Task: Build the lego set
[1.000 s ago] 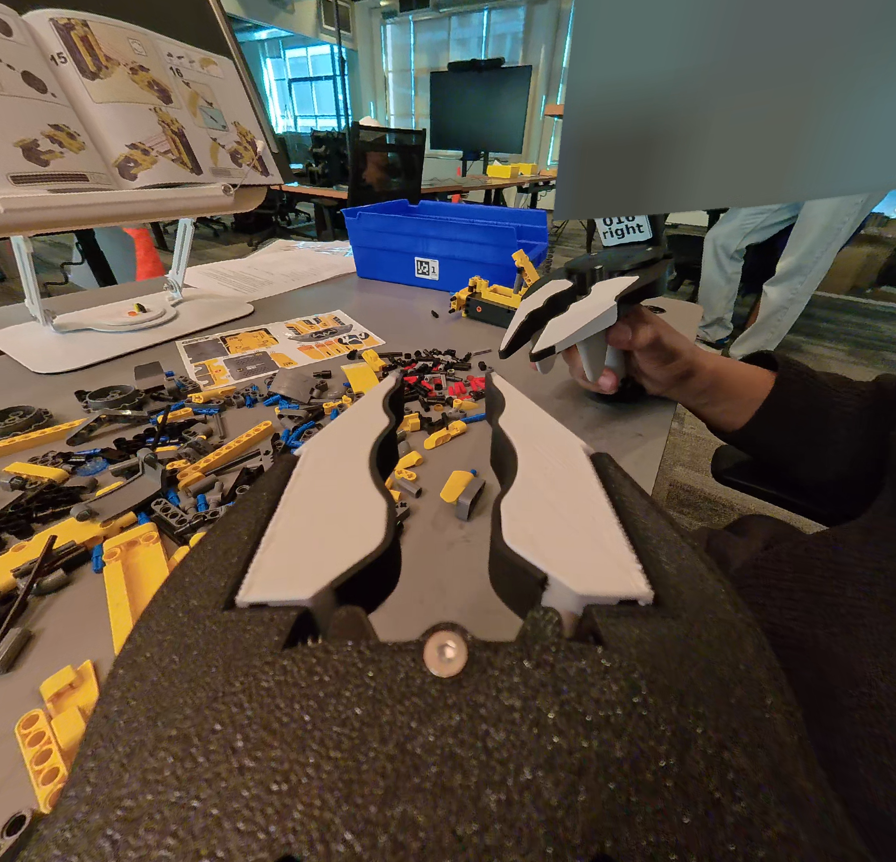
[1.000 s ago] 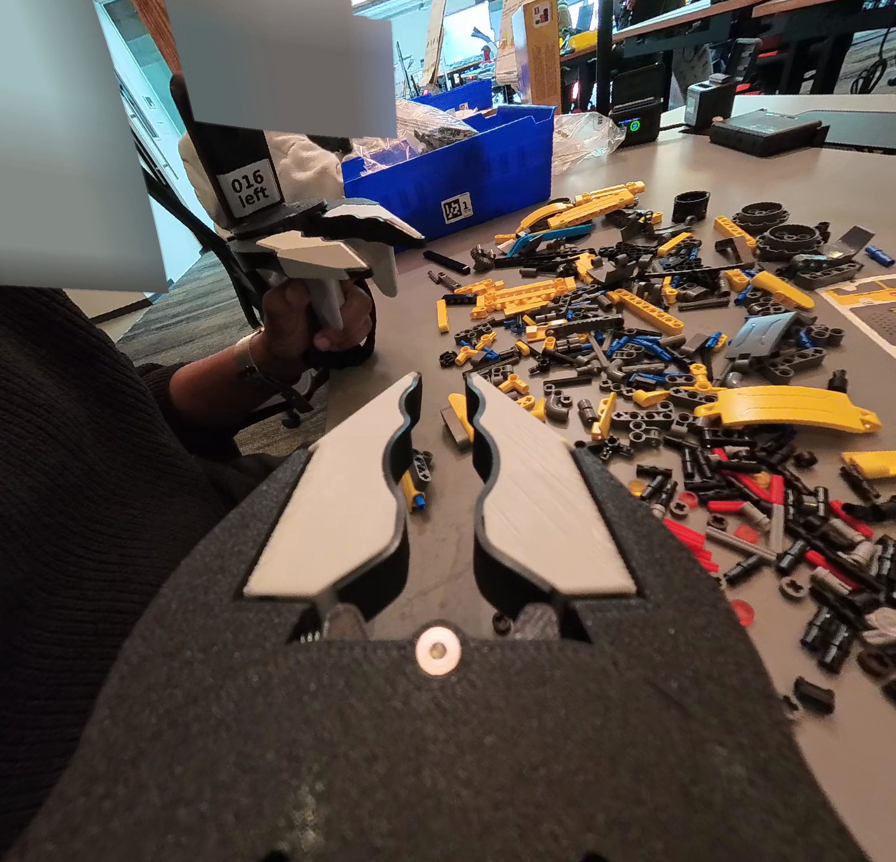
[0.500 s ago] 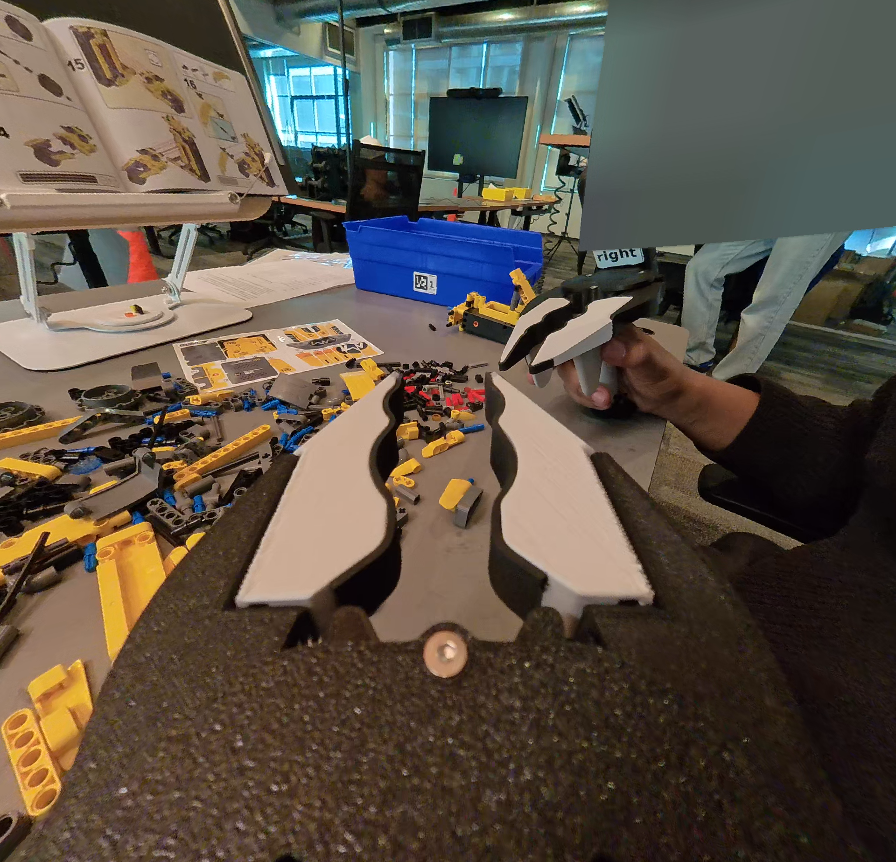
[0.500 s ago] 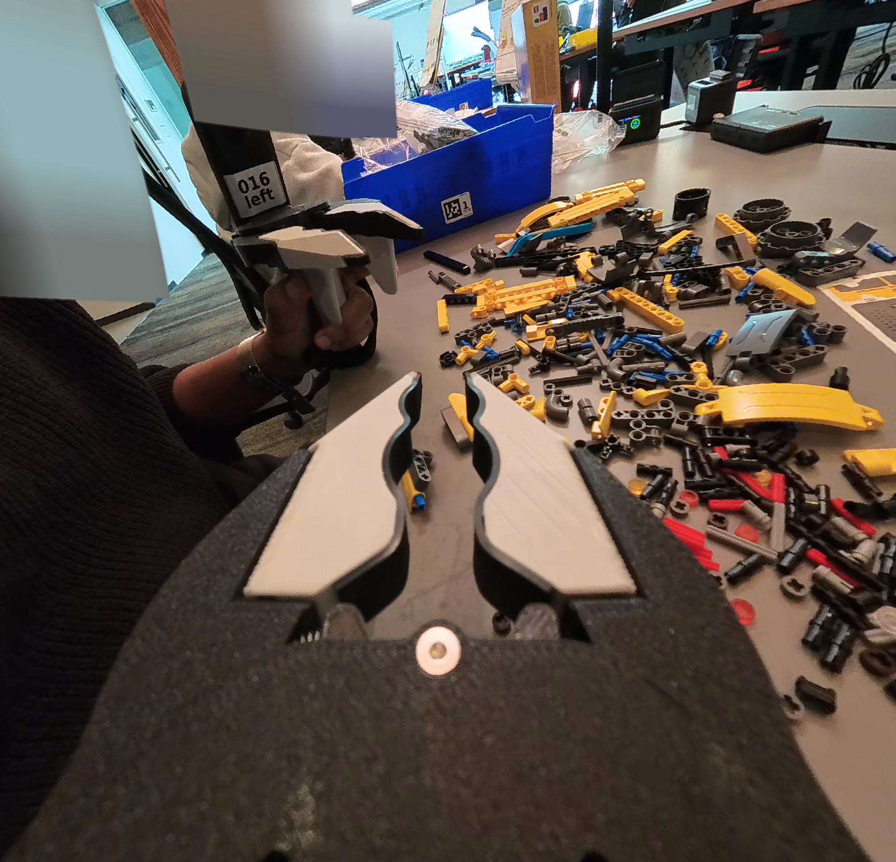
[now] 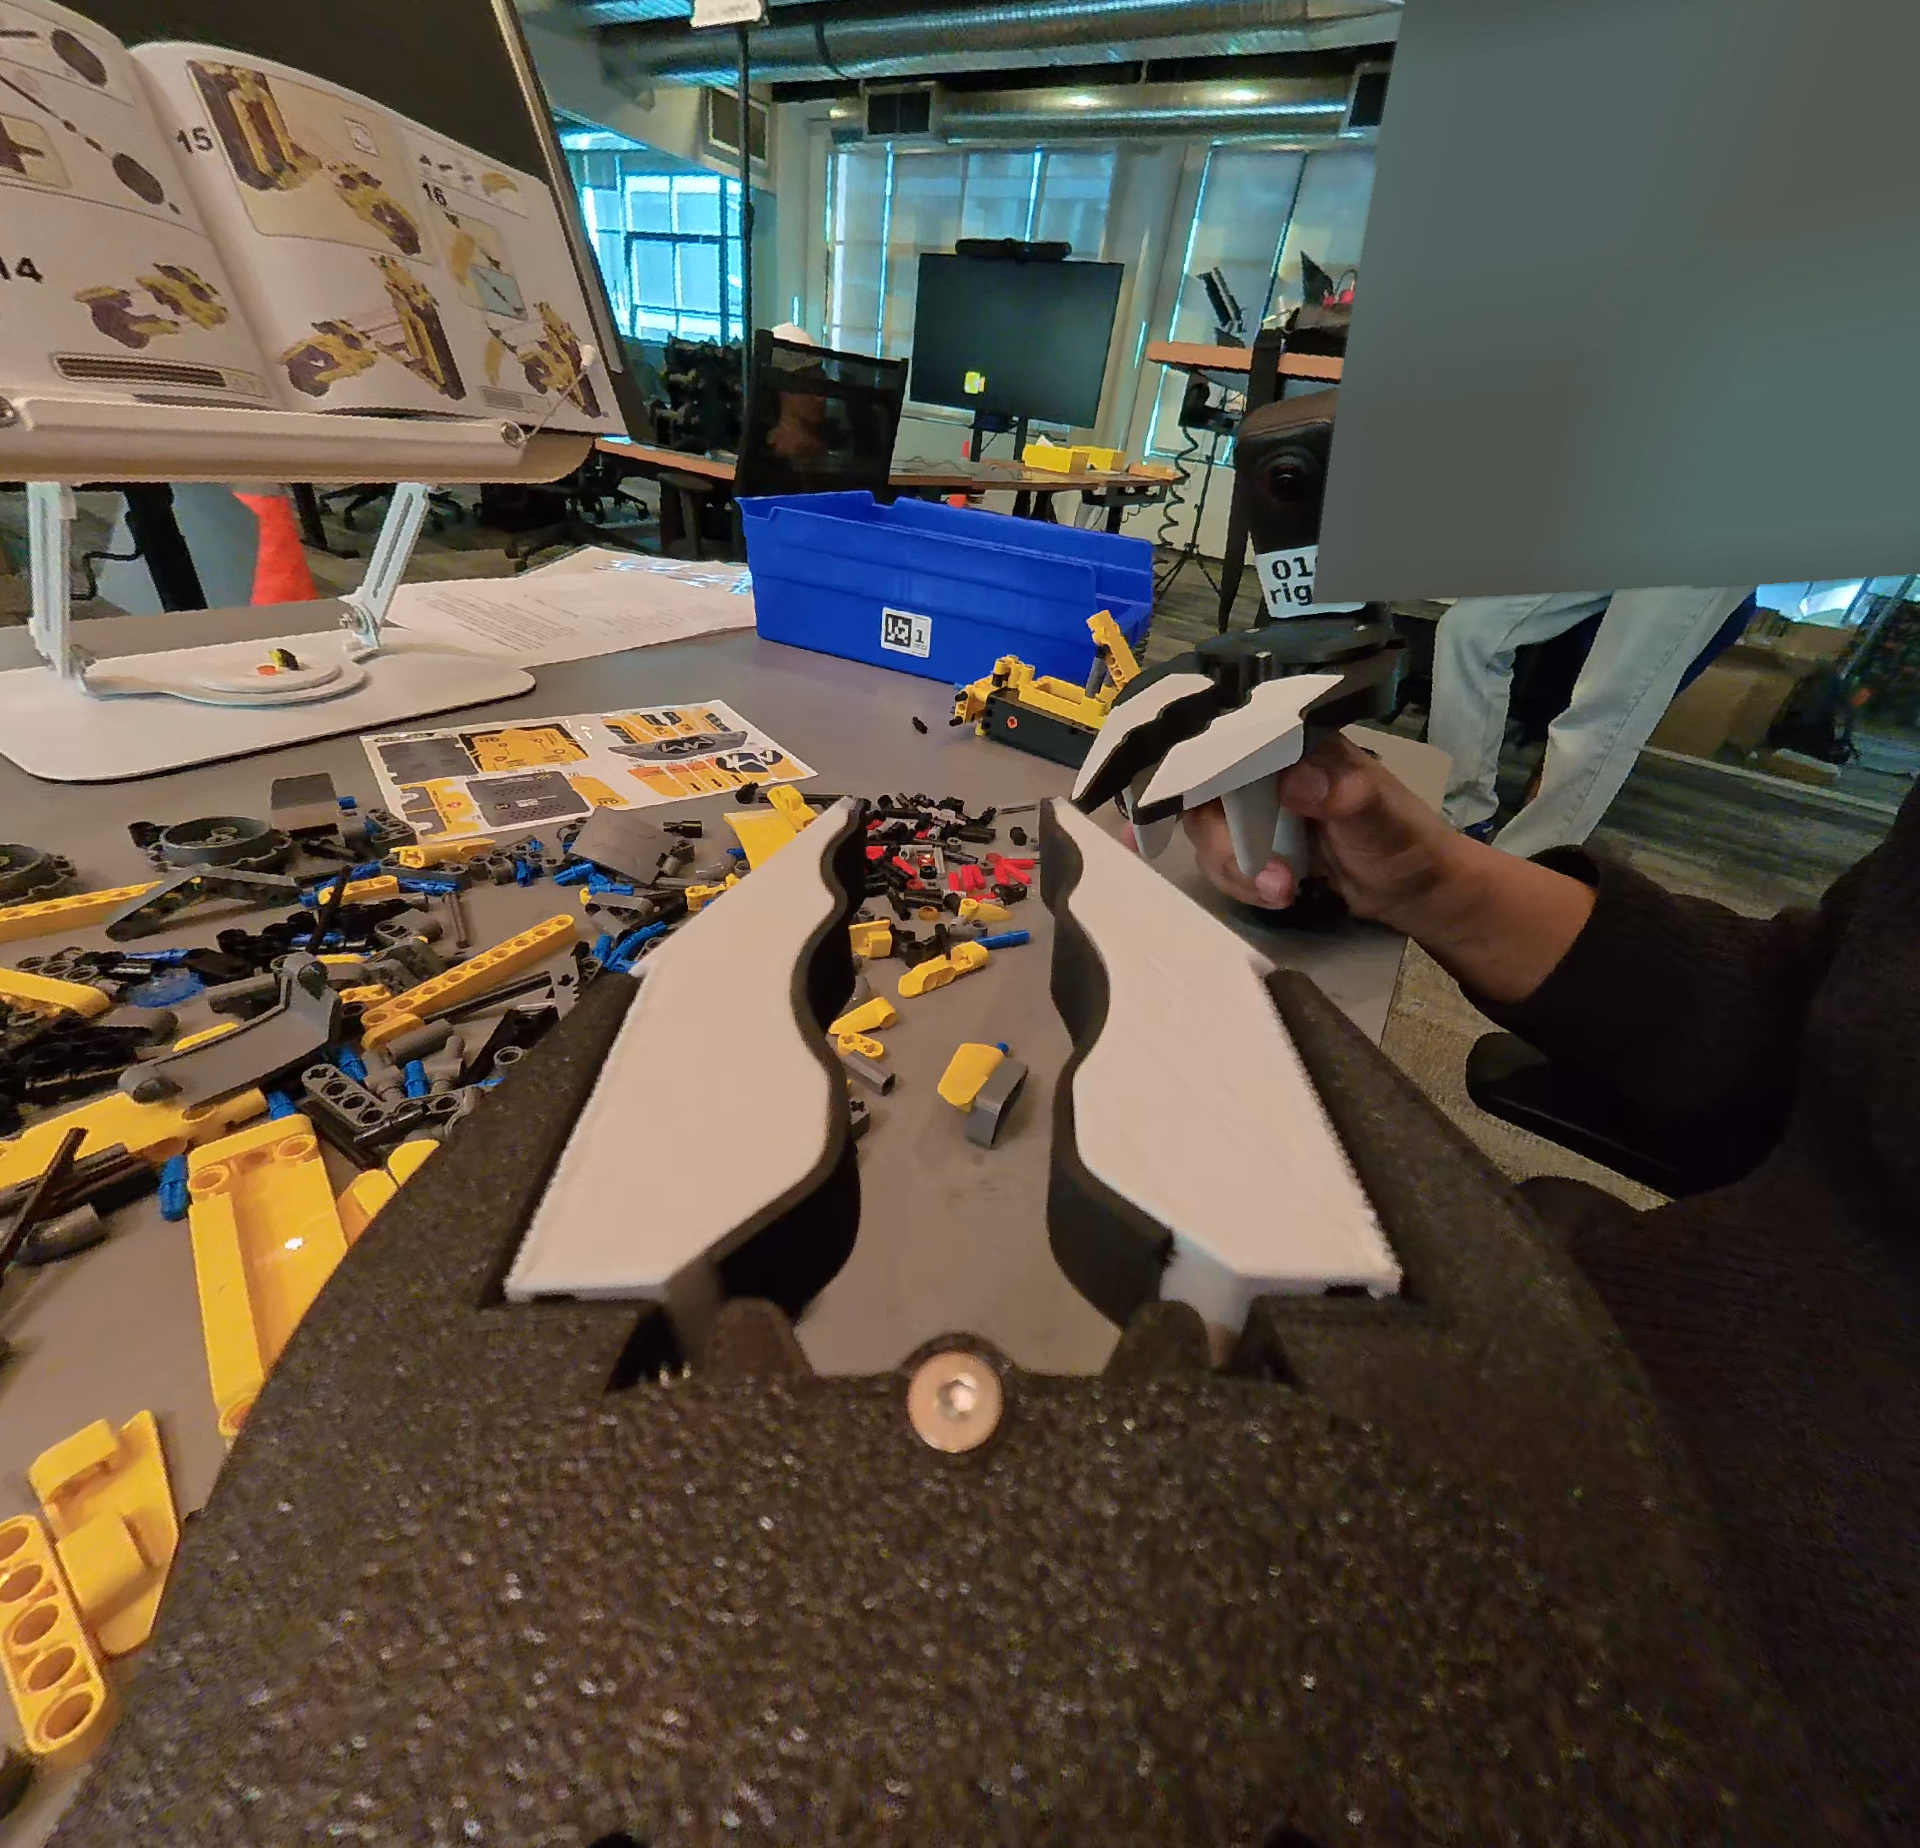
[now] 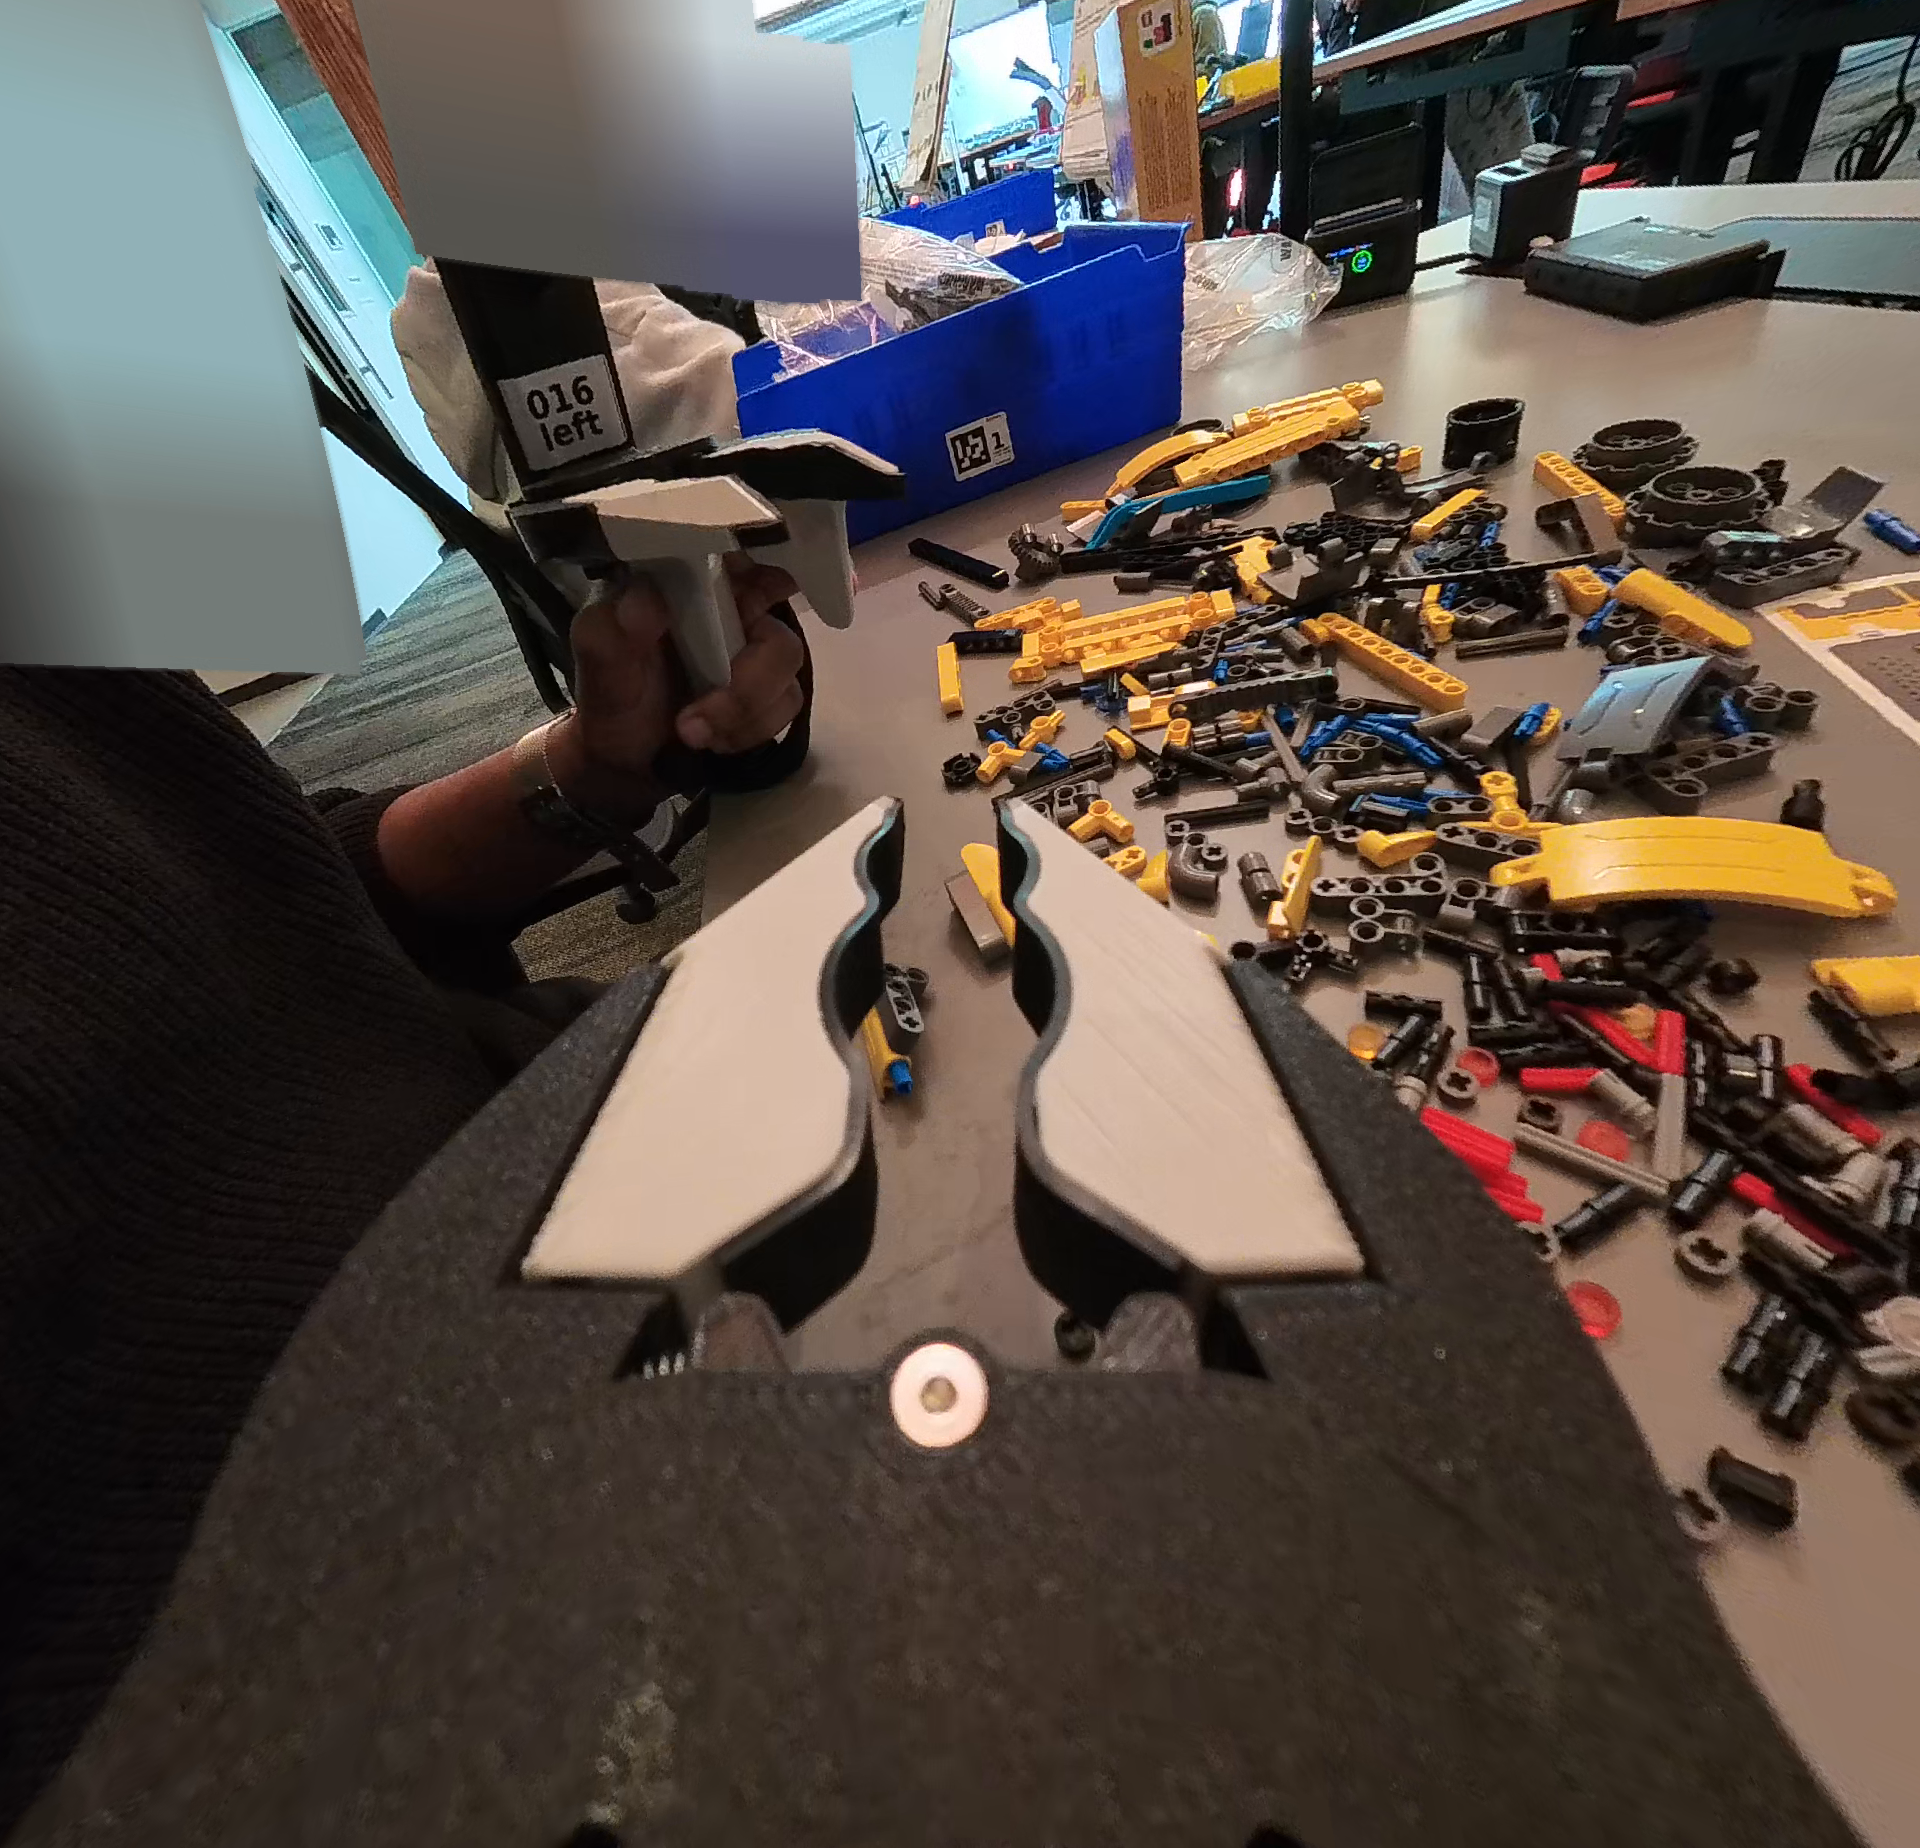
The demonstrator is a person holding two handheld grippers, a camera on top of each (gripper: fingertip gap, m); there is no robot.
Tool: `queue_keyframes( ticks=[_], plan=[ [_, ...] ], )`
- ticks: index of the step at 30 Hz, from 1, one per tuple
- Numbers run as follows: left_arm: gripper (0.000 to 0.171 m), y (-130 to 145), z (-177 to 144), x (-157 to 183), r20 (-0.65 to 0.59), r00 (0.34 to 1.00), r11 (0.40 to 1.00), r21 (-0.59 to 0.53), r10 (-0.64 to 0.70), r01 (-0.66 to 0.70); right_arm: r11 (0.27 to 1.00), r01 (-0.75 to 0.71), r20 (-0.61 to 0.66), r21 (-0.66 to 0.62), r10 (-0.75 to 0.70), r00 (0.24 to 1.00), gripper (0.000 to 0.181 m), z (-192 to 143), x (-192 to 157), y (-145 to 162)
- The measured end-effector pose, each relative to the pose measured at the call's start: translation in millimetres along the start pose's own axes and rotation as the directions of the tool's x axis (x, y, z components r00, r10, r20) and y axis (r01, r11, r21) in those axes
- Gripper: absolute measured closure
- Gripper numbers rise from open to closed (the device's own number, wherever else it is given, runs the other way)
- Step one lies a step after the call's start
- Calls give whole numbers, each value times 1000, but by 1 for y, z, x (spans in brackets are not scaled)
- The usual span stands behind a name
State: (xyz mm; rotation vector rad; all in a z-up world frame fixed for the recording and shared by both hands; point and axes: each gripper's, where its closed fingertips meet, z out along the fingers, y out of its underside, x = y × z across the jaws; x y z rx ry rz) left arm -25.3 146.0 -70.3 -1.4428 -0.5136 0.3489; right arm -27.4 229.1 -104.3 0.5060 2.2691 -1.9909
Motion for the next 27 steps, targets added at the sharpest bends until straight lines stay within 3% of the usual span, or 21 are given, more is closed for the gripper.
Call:
queue_keyframes(
  ticks=[11,15,19,21,24,27],
  plan=[
    [139,0,-1,-1,6,1000,1000,2,-6,6,1000,1,-3,2,-1,1000,165,-1,0,0],
    [139,-4,-1,-2,3,1000,999,38,-13,13,998,-1,-55,59,4,998,165,-5,10,-10],
    [139,-22,12,24,-38,999,996,91,-21,24,986,-3,-252,168,46,967,165,-23,49,-66],
    [139,-28,29,52,-134,990,996,73,-45,56,982,104,-366,157,-40,930,166,-33,73,-107],
    [138,-31,53,92,-246,968,998,21,-57,64,957,275,-586,92,-171,792,164,-49,132,-172],
    [138,-46,70,130,-384,913,987,27,-135,157,952,291,-684,96,-149,714,157,-52,185,-224]
  ],
)
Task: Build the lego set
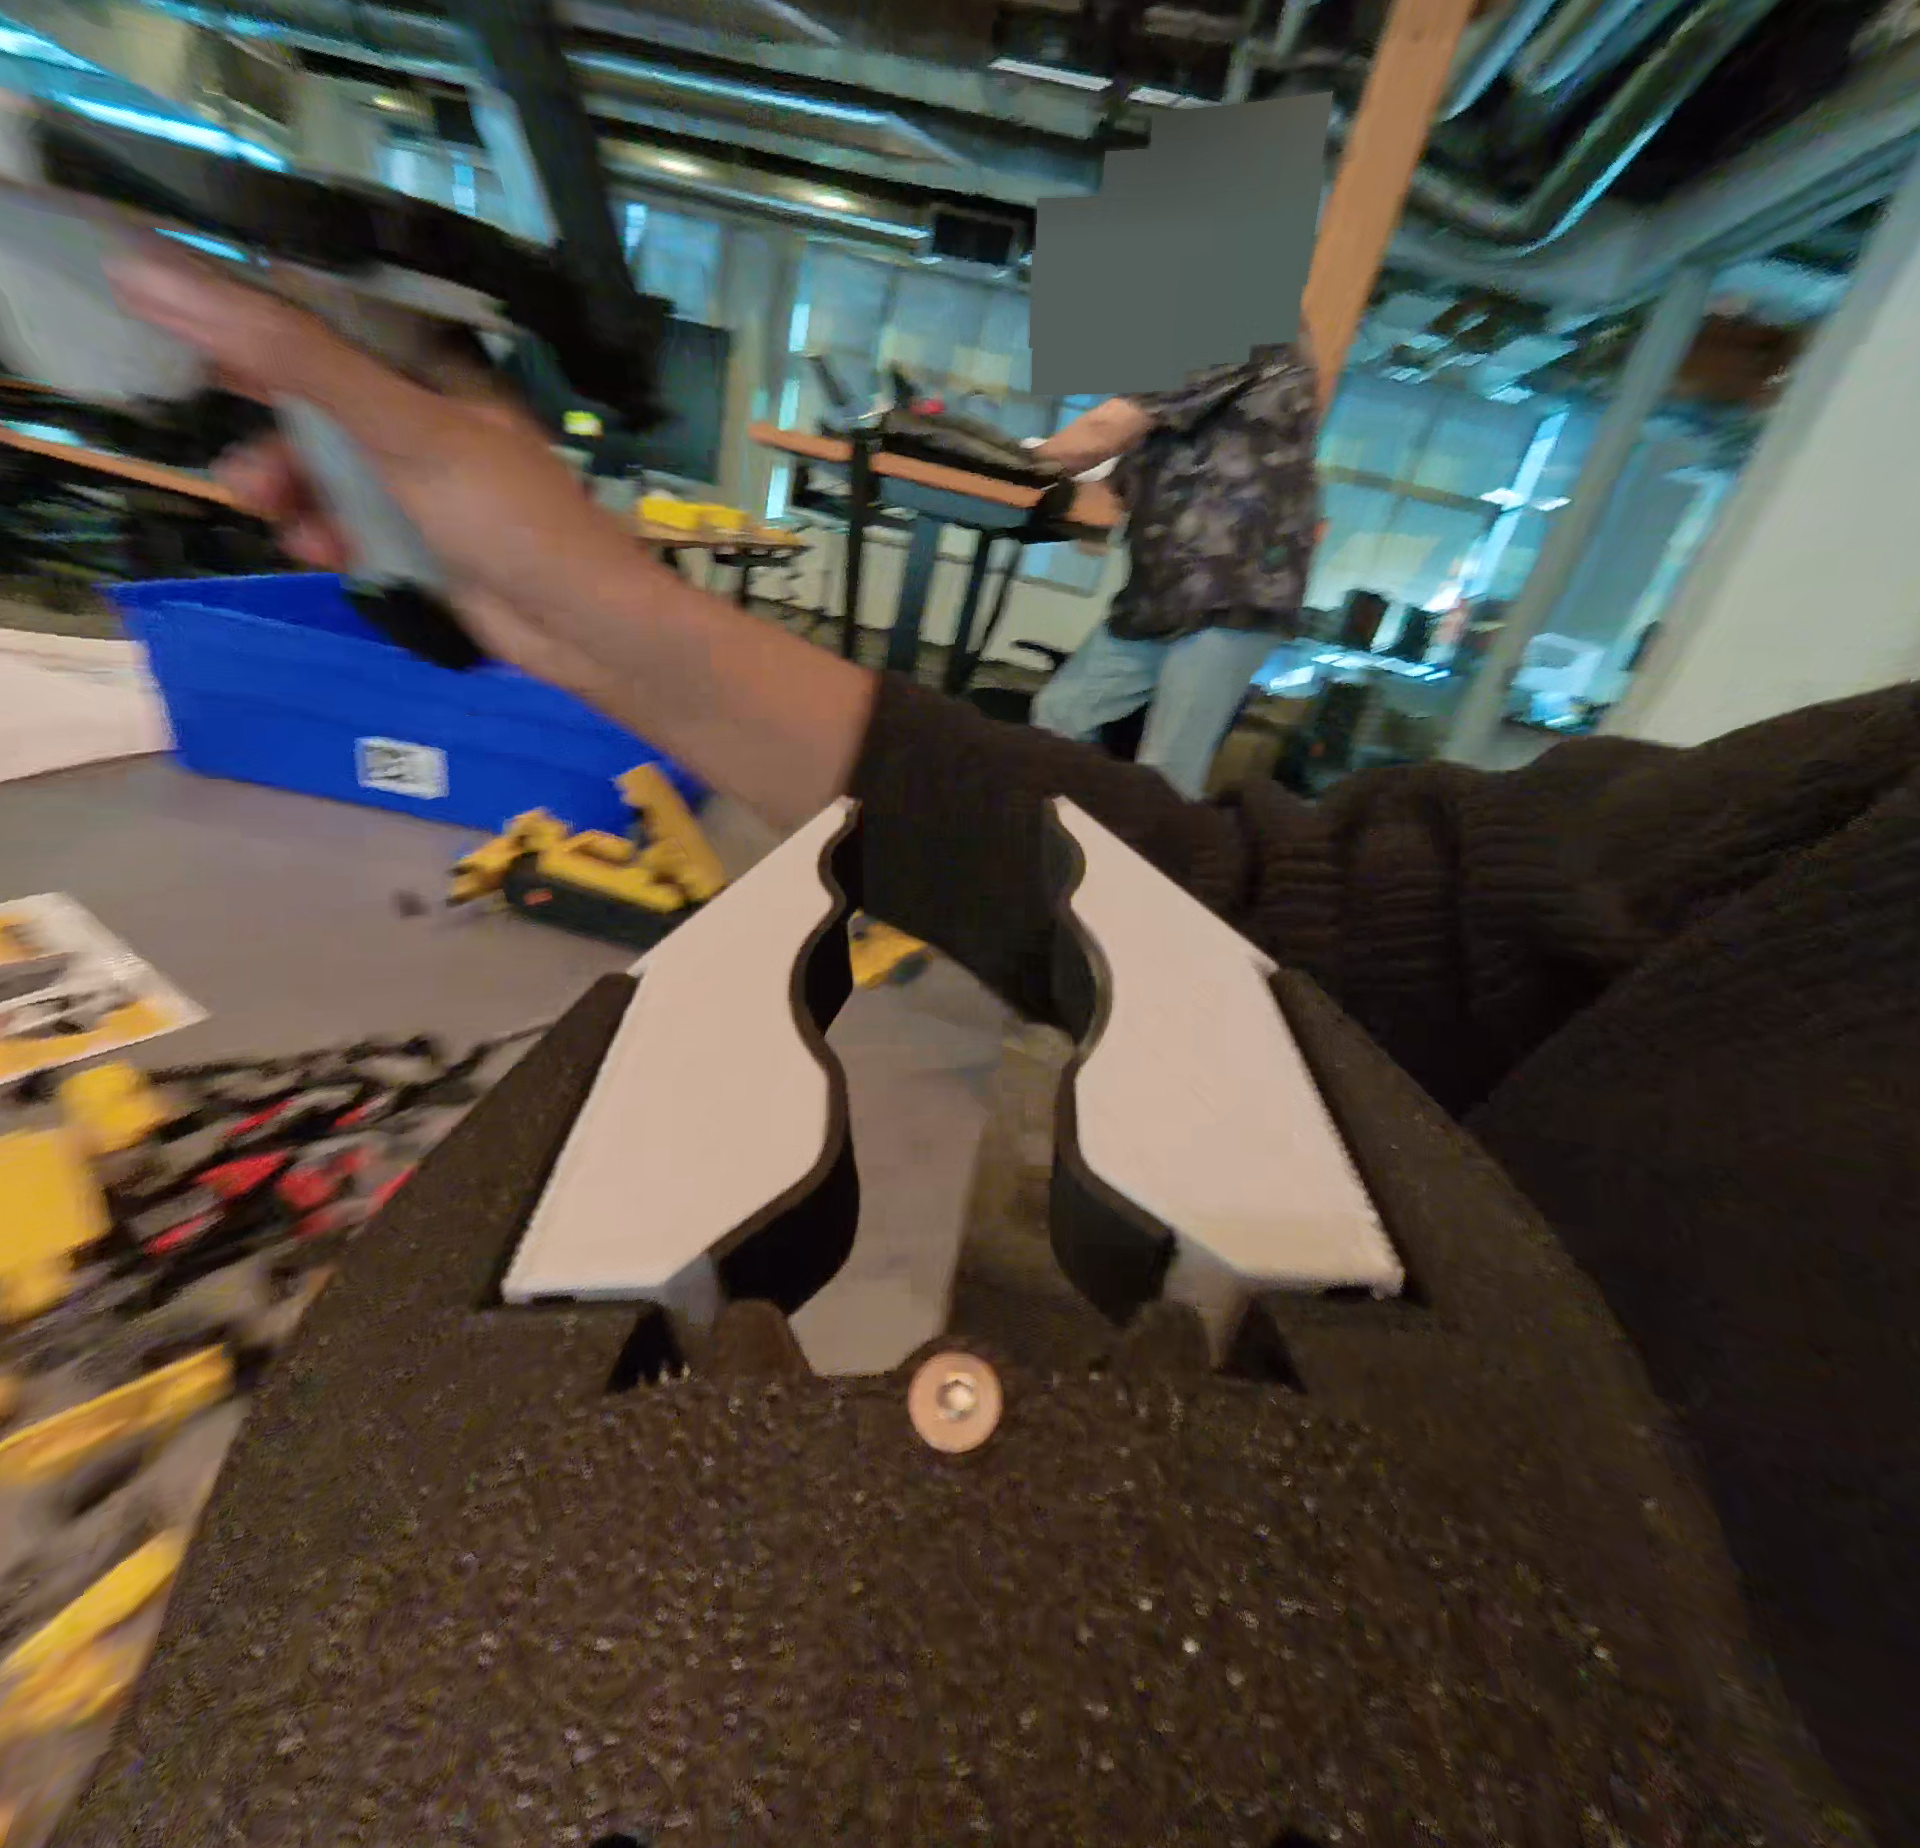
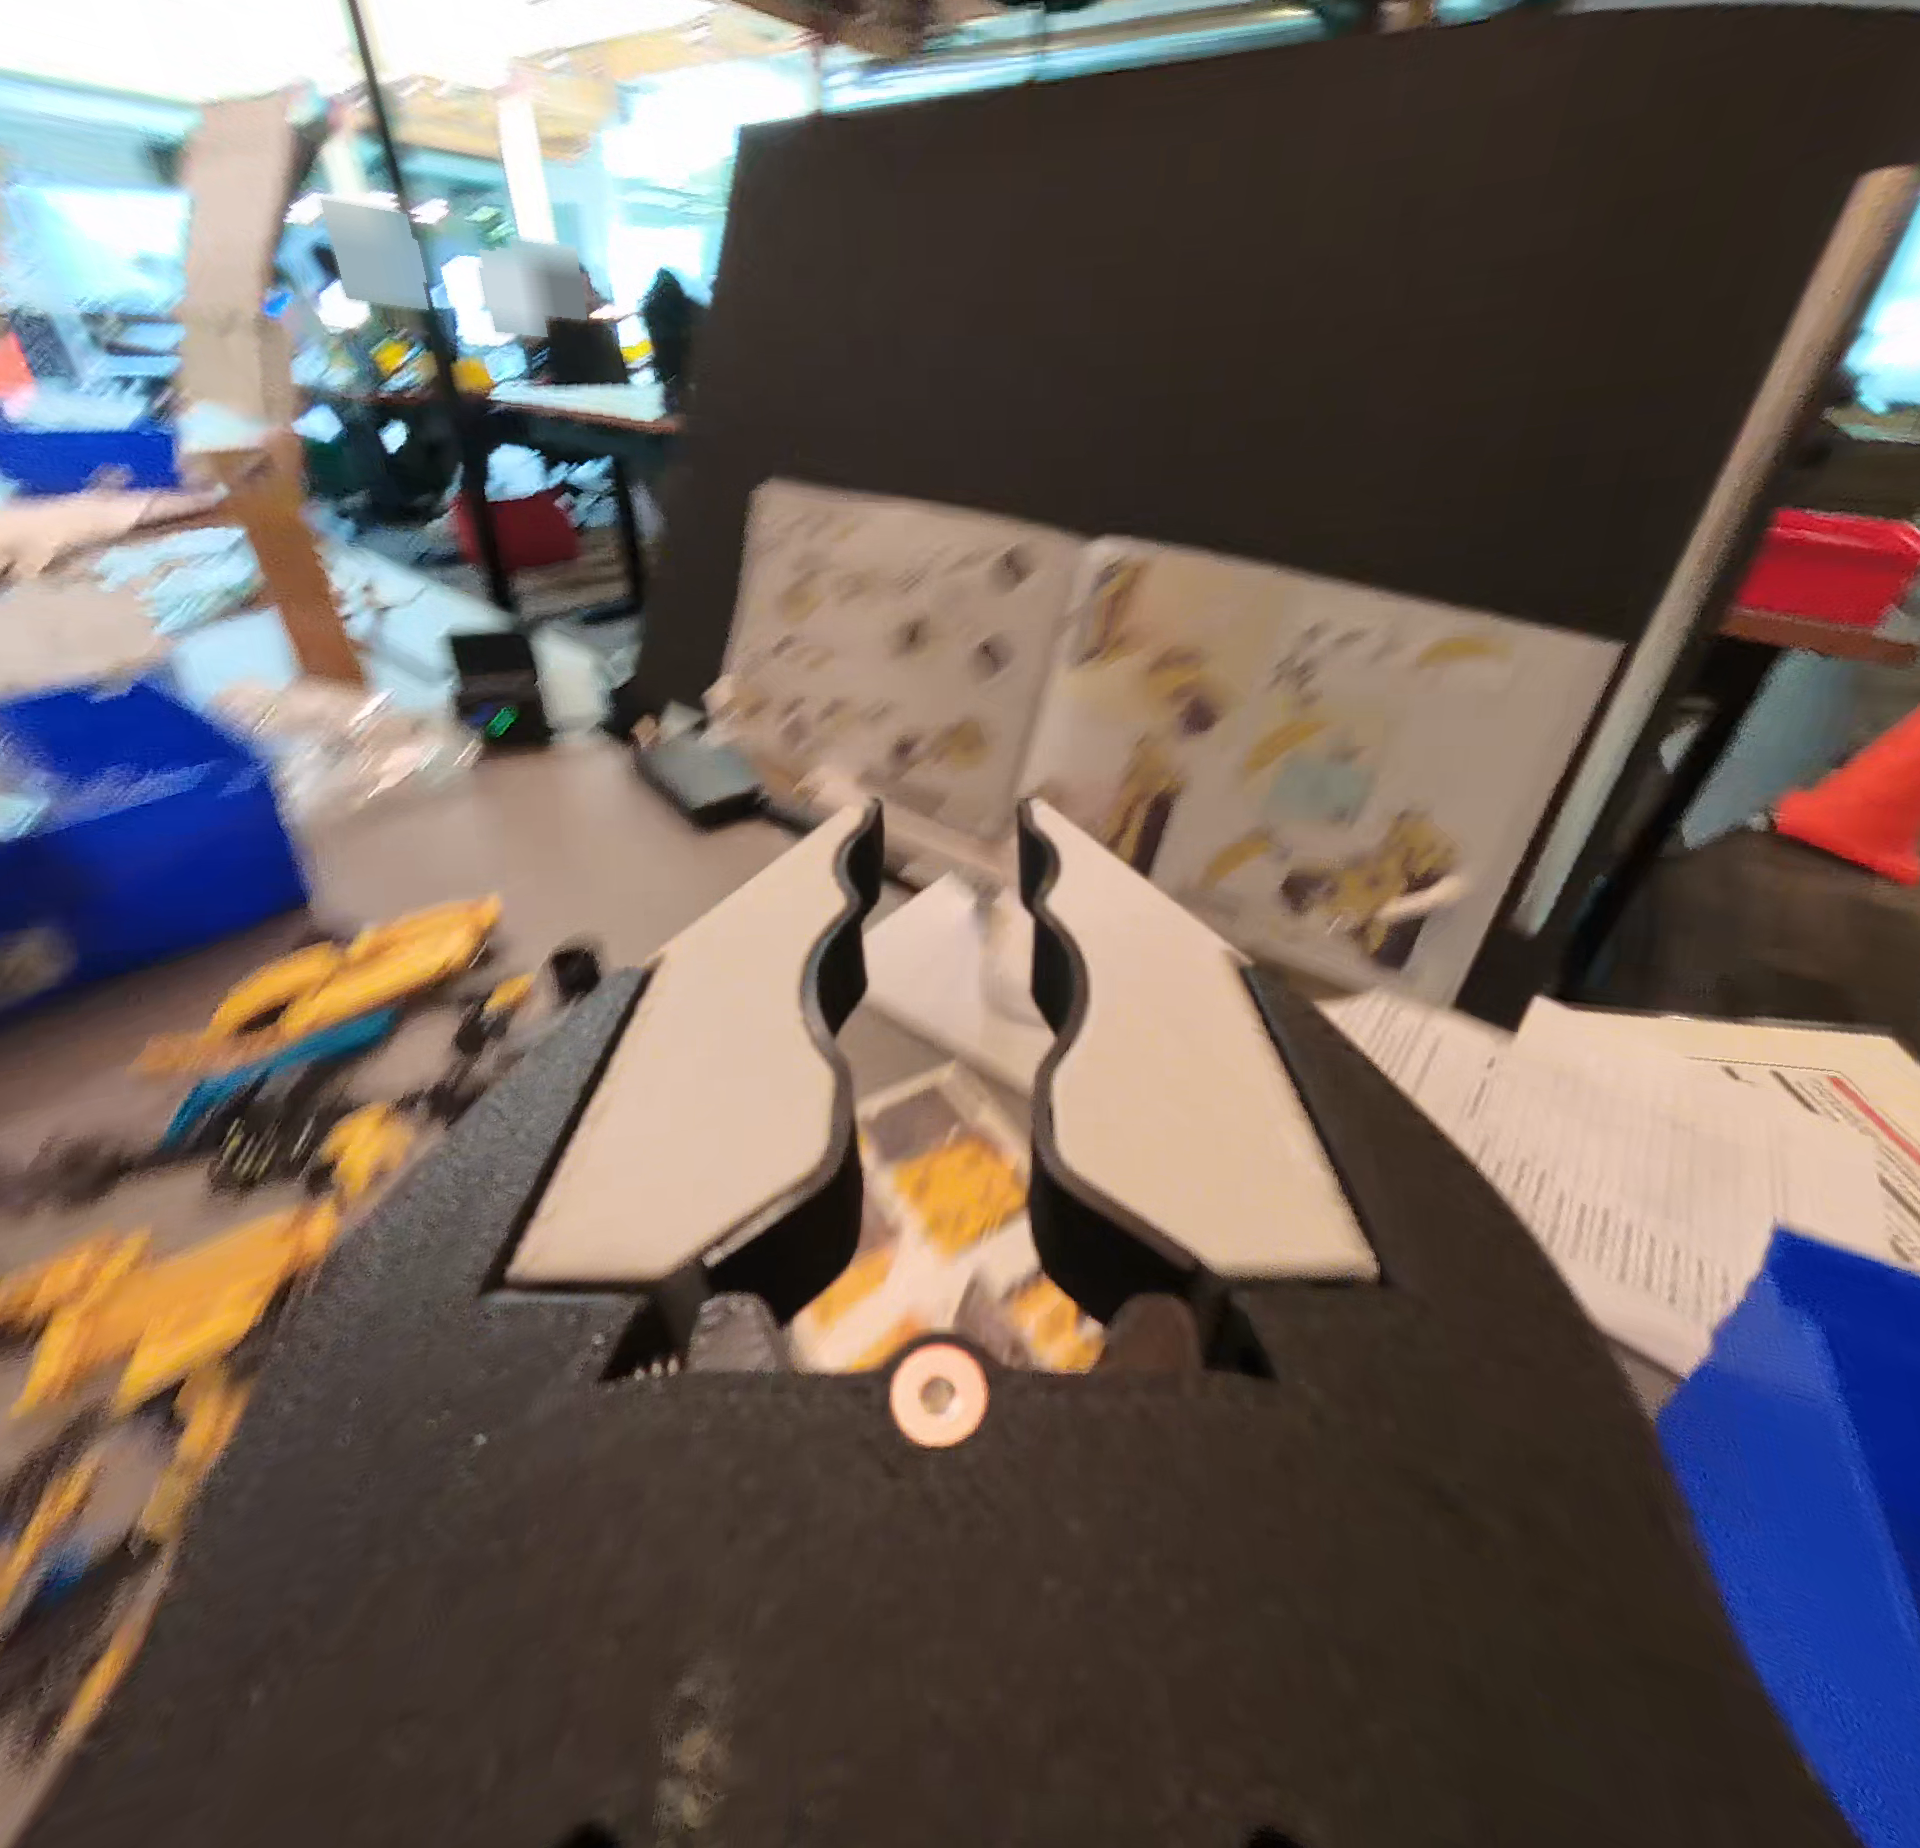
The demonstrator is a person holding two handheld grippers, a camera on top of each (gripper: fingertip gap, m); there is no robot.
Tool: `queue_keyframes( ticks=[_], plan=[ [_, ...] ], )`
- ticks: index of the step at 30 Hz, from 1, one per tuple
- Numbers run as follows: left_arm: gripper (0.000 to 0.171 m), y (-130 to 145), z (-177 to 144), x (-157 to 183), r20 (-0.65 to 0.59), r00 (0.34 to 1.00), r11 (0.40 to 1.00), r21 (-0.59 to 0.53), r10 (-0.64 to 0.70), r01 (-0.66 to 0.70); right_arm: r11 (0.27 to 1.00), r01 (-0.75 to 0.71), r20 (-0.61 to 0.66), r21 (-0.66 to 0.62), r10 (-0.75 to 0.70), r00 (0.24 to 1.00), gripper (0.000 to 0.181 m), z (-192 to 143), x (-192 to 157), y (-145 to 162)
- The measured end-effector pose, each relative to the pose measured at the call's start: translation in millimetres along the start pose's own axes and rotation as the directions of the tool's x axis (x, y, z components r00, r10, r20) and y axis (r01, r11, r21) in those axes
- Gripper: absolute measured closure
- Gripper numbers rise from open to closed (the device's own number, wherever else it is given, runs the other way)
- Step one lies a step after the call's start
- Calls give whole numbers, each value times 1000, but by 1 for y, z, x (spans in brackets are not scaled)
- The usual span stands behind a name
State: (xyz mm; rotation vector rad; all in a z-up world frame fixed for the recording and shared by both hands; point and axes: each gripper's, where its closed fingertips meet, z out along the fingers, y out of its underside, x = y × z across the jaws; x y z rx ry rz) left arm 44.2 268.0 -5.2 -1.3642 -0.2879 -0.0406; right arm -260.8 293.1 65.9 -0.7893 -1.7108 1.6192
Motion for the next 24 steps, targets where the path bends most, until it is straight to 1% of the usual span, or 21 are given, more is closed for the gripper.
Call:
queue_keyframes(
  ticks=[2,3,4,6,8,11,13,14,15,16,18,21,24],
  plan=[
    [137,-7,18,20,-102,992,997,4,-71,72,999,-42,-52,5,42,998,157,26,20,-11],
    [137,-10,25,29,-136,987,996,-2,-88,89,998,-64,-82,-4,63,995,157,38,28,-10],
    [136,-12,29,35,-147,985,996,-2,-90,91,996,-90,-110,-26,86,990,157,48,34,-6],
    [135,-16,32,38,-121,988,995,13,-94,96,987,-131,-144,-91,117,983,157,62,41,8],
    [134,-15,31,44,-135,987,995,9,-93,95,982,-106,-188,-154,76,979,157,69,46,21],
    [131,-6,35,51,-151,985,996,-44,-89,83,972,-10,-257,-237,-53,965,157,72,53,36],
    [129,6,45,51,-127,989,993,-98,-80,68,958,36,-278,-284,-119,953,157,76,55,45],
    [129,9,49,49,-104,992,993,-104,-71,60,951,55,-281,-304,-145,949,157,78,55,50],
    [129,7,50,48,-80,995,996,-73,-55,49,945,77,-276,-318,-170,946,158,80,53,53],
    [132,8,50,47,-60,998,998,-62,-37,33,938,104,-266,-331,-198,943,158,83,52,56],
    [162,10,48,54,-86,996,995,-97,-20,12,922,153,-255,-356,-253,933,158,86,51,60],
    [165,8,44,62,-124,991,991,-131,-44,28,889,206,-251,-410,-327,911,158,86,59,70],
    [166,1,39,80,-196,977,990,-132,-82,56,837,244,-263,-489,-409,874,158,77,80,79]
  ],
)
